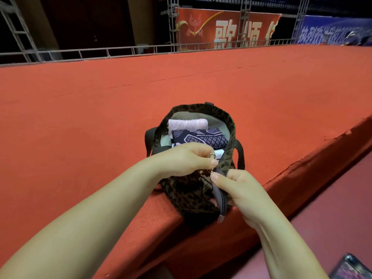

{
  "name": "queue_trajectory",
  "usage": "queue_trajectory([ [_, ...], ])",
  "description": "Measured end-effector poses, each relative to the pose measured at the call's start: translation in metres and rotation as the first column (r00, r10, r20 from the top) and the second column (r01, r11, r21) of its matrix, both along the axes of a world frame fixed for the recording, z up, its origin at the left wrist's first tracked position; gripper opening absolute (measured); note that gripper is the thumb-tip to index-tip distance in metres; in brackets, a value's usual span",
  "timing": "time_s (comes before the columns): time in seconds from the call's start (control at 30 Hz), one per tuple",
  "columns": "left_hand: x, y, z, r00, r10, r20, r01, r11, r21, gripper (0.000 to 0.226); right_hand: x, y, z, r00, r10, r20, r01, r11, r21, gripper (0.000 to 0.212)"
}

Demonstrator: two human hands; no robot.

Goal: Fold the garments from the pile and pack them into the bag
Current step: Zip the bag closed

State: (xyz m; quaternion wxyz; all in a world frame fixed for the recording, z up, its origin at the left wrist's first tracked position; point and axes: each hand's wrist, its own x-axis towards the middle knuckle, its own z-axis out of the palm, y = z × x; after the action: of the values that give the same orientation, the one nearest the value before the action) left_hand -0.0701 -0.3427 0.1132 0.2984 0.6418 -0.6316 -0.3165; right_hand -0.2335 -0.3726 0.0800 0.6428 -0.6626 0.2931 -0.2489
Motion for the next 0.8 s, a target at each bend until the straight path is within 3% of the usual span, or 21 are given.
queue_trajectory([
  [0.1,-0.004,-0.002,0.007,0.999,0.029,0.019,-0.026,0.991,-0.132,0.025,-0.001,-0.003,0.001,0.997,-0.044,0.058,0.045,0.999,-0.021,0.027],
  [0.2,0.0,-0.007,0.019,0.981,0.091,0.172,-0.055,0.978,-0.202,0.026,0.0,-0.005,0.007,0.994,-0.07,0.082,0.074,0.996,-0.047,0.027],
  [0.33,0.012,-0.013,0.027,0.888,0.175,0.425,-0.121,0.981,-0.151,0.029,0.002,0.0,0.007,0.998,-0.036,0.06,0.039,0.998,-0.048,0.027],
  [0.4,0.019,-0.016,0.029,0.862,0.182,0.474,-0.141,0.983,-0.121,0.031,0.001,0.0,0.004,0.999,-0.026,0.027,0.028,0.997,-0.07,0.029],
  [0.53,0.024,-0.017,0.031,0.859,0.124,0.497,-0.109,0.992,-0.059,0.034,-0.002,-0.001,0.0,0.997,0.038,-0.069,-0.047,0.988,-0.148,0.035],
  [0.67,0.022,-0.012,0.014,0.889,-0.046,0.455,0.015,0.997,0.072,0.026,-0.013,-0.006,0.008,0.948,0.169,-0.268,-0.192,0.979,-0.063,0.043],
  [0.73,0.023,-0.011,0.01,0.914,-0.056,0.402,0.047,0.998,0.033,0.025,-0.017,-0.014,0.016,0.913,0.132,-0.385,-0.198,0.97,-0.138,0.04],
  [0.8,0.025,-0.01,0.009,0.934,-0.027,0.356,0.039,0.999,-0.026,0.025,-0.016,-0.024,0.021,0.917,0.051,-0.395,-0.14,0.97,-0.2,0.039],
])
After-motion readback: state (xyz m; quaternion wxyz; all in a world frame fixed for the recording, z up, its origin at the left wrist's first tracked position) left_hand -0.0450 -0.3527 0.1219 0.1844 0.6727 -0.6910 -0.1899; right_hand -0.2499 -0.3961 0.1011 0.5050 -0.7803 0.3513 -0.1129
